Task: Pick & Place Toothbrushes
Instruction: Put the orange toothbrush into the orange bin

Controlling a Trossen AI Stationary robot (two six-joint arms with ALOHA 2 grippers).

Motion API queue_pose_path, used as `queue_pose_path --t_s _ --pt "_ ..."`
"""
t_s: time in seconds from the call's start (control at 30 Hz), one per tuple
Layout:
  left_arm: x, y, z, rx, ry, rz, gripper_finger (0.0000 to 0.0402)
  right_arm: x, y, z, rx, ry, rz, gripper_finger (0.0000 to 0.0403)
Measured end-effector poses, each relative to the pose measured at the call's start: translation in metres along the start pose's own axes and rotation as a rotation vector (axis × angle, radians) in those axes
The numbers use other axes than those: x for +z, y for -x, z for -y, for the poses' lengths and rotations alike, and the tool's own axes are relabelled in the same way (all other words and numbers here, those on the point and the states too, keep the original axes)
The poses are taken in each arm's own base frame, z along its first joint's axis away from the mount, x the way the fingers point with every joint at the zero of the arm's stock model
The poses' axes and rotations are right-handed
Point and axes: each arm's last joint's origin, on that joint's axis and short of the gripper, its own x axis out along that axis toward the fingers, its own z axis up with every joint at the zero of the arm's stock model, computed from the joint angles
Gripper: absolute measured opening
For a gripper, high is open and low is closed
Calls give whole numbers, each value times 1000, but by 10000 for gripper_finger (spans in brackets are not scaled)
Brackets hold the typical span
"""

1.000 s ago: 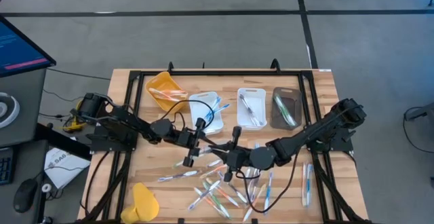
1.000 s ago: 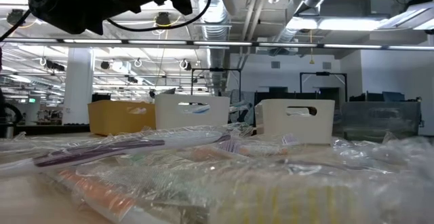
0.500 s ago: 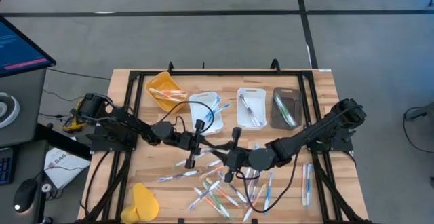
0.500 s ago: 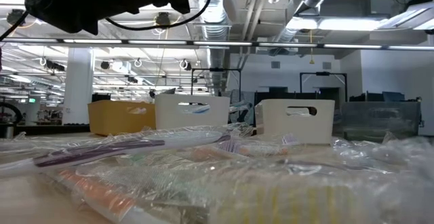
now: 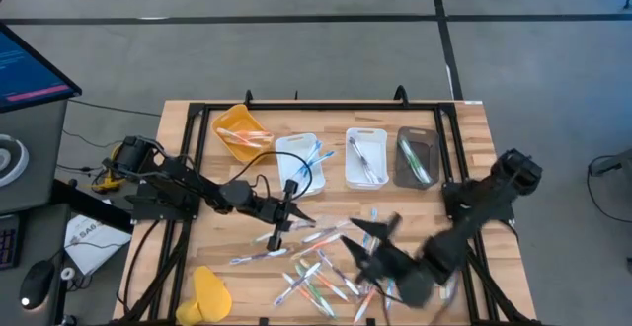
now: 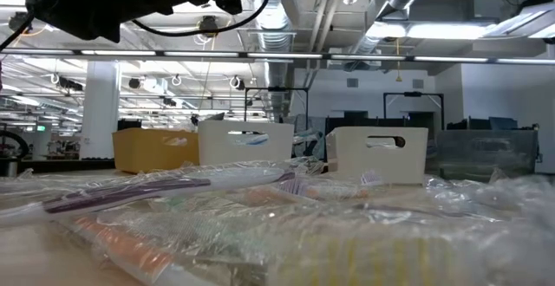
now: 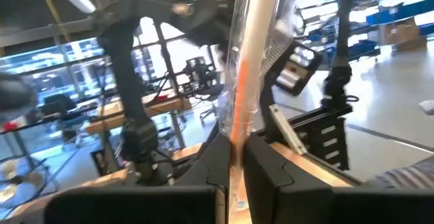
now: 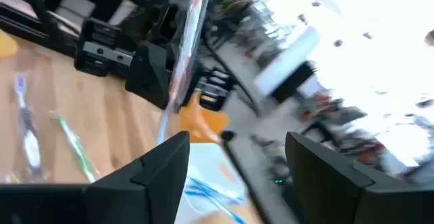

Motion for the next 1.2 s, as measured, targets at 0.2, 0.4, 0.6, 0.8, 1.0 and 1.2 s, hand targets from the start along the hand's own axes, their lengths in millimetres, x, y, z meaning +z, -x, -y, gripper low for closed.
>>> queue_pose_path --t_s 0.2,0.4,0.6,0.8,1.0,1.2 --pt "-3 0 -1 37 0 -44 12 -1 79 -5 43 25 101 236" --pt "-3 0 -1 41 0 -46 12 -8 108 -6 100 81 158 231" --pt "-4 0 -3 158 -51 -83 12 -21 107 -7 100 104 161 230" --pt "-5 1 -3 185 -104 -110 12 -35 98 -6 89 67 146 230" --pt "-2 4 -4 183 -163 -171 12 -45 96 -4 91 2 141 230" --pt "26 21 -13 208 -182 -285 12 -53 96 0 104 -65 140 230"
